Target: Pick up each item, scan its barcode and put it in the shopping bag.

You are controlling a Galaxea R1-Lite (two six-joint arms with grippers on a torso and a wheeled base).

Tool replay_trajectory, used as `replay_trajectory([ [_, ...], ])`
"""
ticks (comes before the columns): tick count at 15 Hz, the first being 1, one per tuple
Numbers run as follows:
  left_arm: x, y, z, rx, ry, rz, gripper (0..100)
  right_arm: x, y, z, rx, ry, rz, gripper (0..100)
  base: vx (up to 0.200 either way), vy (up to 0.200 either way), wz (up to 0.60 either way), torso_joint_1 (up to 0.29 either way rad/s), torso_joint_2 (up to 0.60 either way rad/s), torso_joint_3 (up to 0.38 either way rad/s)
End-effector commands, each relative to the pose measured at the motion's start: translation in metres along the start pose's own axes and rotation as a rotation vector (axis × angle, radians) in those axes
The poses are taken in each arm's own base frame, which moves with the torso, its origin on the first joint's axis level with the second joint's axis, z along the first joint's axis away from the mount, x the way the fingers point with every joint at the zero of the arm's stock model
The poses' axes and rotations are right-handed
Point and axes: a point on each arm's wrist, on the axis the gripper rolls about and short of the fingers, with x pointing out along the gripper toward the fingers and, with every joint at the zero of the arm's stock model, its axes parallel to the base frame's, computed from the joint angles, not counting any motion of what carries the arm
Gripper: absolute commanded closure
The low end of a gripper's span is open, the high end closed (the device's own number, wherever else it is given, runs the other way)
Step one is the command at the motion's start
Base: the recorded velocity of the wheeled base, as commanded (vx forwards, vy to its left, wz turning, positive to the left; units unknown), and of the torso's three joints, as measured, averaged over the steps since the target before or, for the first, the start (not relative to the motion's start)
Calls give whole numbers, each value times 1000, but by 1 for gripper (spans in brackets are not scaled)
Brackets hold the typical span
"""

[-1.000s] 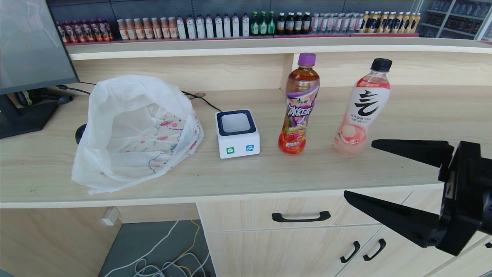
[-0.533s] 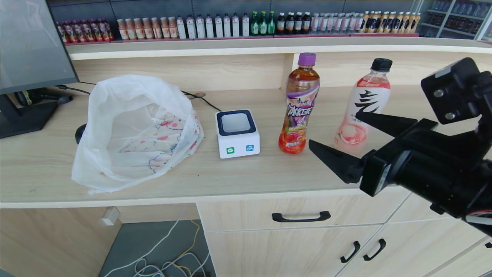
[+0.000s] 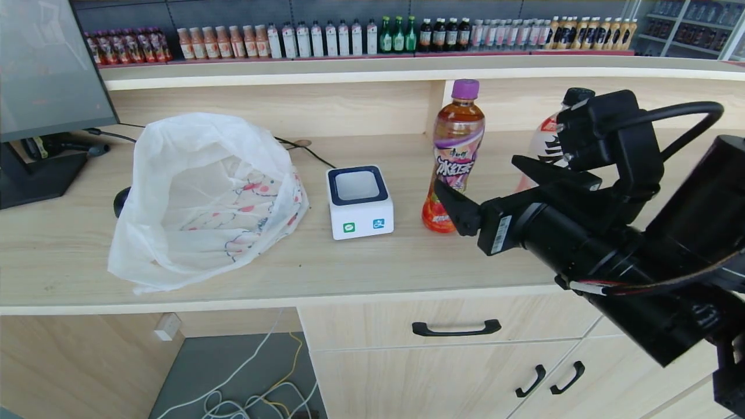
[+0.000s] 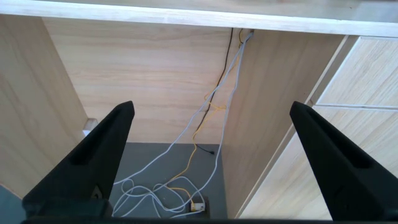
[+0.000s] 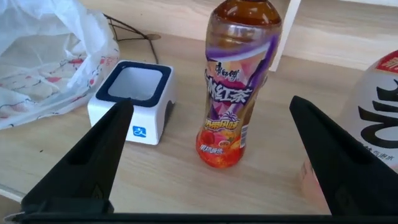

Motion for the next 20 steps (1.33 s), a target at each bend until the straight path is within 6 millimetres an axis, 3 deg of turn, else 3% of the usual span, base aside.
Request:
replay_trajectory([
  [1, 0, 0, 0, 0, -1, 0, 0, 15, 7, -11, 9, 2, -87, 0, 0, 0, 0, 0, 0, 0],
  [11, 0, 0, 0, 0, -1, 0, 0, 47, 13, -28, 46, -86, -160, 0, 0, 0, 0, 0, 0, 0],
  [20, 0, 0, 0, 0, -1, 0, 0, 71, 0, -40, 35, -79, -219, 0, 0, 0, 0, 0, 0, 0],
])
